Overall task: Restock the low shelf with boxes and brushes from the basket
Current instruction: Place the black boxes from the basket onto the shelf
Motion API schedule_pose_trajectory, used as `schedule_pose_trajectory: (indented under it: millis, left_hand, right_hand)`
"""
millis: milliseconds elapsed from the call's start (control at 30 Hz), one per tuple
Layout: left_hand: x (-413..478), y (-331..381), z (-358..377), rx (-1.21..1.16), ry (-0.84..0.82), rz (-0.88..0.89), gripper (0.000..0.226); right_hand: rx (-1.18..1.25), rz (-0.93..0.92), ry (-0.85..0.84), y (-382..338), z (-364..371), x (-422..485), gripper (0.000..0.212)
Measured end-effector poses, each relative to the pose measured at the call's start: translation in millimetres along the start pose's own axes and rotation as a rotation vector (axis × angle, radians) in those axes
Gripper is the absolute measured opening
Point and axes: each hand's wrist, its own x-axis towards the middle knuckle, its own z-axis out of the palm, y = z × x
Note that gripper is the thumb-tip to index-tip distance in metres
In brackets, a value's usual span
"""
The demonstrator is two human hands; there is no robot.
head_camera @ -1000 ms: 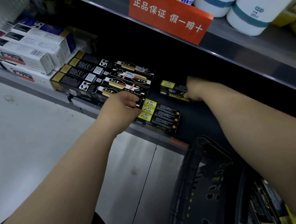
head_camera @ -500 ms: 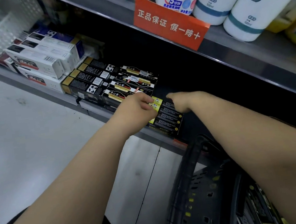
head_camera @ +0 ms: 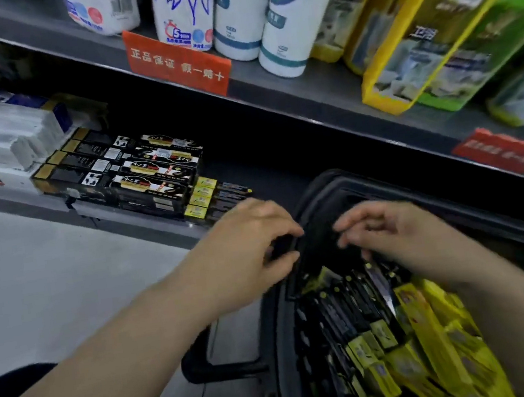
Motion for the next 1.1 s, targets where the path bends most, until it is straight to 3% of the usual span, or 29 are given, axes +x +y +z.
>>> schedule_pose_trajectory:
  millis: [67, 233, 333, 400, 567, 633, 733, 833, 900, 1000, 1100]
  left_hand:
    - [-4, 16, 8, -0.007, -0.062, 0.09, 0.029]
    - [-8, 42, 31, 0.01, -0.238, 0.162, 0.03]
    - [-8, 50, 41, 0.043, -0.322, 0.135, 0.03]
    - [-7, 54, 45, 0.104, -0.344, 0.122, 0.029]
    - [-5, 61, 46, 0.168, -0.373, 0.032, 0.028]
    - [-8, 66, 48, 0.064, -0.404, -0.052, 0.03]
    - [-11, 72, 53, -0.233, -0.407, -0.3, 0.045]
    - [-4, 74, 62, -0.512, -0.375, -0.636, 0.067]
    - [0, 78, 73, -0.711, -0.32, -0.791, 0.063]
    - [7, 86, 85, -0.894, -0.126, -0.86, 0.032]
    - [16, 90, 86, -0.821, -0.059, -0.844, 0.058]
  right_hand:
    - [-0.019, 0.115, 0.016, 39, 3, -22, 0.016]
    - [-0.384, 0.35, -0.005, 132, 34, -40, 0.02]
    - [-0.565, 0.375, -0.096, 159, 69, -42, 0.038]
    - [-0.646, 0.378, -0.072, 164, 84, -42, 0.046]
    - [-0.68, 0.346, -0.03, 156, 81, -45, 0.043]
    - [-0.542, 0.375, -0.027, 153, 72, -48, 0.047]
    - [0.097, 0.481, 0.036, 138, 51, -57, 0.054]
    - [0.473, 0.335, 0.045, 120, 42, -70, 0.033]
    - [0.566, 0.193, -0.009, 107, 45, -75, 0.027]
    - [0.599, 0.073, 0.034, 95, 47, -74, 0.02]
    - [0.314, 0.107, 0.145, 106, 42, -62, 0.026]
